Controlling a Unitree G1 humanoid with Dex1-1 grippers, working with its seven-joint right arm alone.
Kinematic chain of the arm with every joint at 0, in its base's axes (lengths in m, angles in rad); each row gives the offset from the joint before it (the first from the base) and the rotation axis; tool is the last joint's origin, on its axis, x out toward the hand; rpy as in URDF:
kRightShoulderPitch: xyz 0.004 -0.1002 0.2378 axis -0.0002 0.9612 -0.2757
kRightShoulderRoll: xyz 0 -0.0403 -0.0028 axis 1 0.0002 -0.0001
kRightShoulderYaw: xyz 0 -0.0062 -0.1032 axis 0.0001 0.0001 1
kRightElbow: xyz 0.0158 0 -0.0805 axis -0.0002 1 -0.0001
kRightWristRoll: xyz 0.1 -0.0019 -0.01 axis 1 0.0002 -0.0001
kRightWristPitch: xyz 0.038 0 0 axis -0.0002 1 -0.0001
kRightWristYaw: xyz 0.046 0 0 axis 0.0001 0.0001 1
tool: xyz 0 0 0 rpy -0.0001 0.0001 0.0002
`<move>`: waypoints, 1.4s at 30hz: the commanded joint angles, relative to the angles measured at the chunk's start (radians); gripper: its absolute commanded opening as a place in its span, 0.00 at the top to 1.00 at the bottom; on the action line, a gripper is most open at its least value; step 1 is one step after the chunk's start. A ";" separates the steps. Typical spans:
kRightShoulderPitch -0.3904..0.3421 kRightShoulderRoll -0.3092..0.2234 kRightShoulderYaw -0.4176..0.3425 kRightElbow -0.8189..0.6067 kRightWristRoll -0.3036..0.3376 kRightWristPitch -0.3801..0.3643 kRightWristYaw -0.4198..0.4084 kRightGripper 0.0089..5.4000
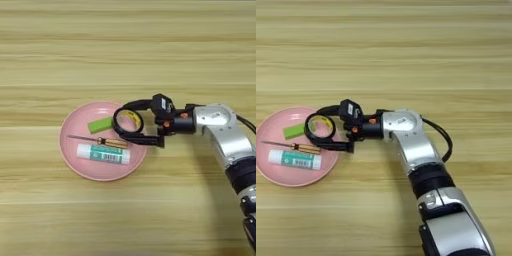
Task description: Move the objects on the table
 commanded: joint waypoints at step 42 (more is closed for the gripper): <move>-0.084 -0.003 0.015 0.020 -0.054 -0.059 -0.058 0.25</move>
